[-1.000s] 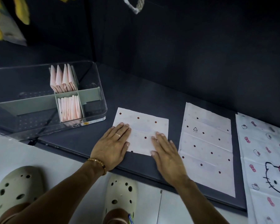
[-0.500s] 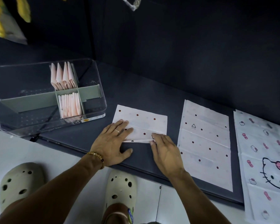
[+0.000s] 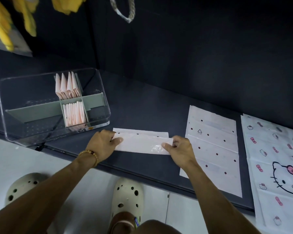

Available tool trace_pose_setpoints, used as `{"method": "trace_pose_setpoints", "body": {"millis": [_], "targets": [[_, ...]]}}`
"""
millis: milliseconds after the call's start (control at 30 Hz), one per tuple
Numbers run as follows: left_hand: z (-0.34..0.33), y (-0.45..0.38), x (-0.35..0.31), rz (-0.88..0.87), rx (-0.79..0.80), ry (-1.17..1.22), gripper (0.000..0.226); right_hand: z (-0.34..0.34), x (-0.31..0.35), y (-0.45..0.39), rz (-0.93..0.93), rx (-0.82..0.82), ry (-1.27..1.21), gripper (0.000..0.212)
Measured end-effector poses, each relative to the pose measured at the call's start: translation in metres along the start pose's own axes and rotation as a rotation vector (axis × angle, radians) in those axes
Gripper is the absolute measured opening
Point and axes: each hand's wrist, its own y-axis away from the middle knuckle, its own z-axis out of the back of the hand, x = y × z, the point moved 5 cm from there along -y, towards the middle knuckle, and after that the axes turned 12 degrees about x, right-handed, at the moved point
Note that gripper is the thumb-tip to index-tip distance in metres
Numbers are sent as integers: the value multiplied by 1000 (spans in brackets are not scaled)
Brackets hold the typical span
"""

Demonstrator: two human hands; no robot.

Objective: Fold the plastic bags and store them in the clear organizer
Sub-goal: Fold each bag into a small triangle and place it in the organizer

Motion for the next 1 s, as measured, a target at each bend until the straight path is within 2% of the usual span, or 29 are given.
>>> {"method": "trace_pose_setpoints", "body": {"millis": [167, 333, 500, 600, 667, 800, 867, 933, 1000], "targets": [[-4, -4, 5, 196, -95, -180, 50, -4, 4, -12, 15, -44, 108, 35], [-2, -14, 8, 264, -110, -128, 47, -4, 8, -29, -42, -56, 145, 18], [-2, -18, 12, 305, -138, -98, 46, -4, 7, -36, -153, -88, 152, 23], [3, -11, 13, 330, -223, -71, 37, -6, 7, -34, -183, -104, 133, 25], [6, -5, 7, 262, -305, -129, 35, -7, 9, -33, -196, -104, 147, 24], [-8, 6, -12, -163, -373, -442, 33, -7, 9, -36, -216, -86, 163, 22], [-19, 5, -6, -330, -275, -530, 46, -7, 9, -35, -224, -94, 184, 20], [-24, 3, 6, -377, -162, -480, 50, -7, 15, -30, -227, -133, 238, 20], [-25, 0, 15, -363, -86, -416, 48, -7, 26, -21, -172, -227, 423, 23]]}}
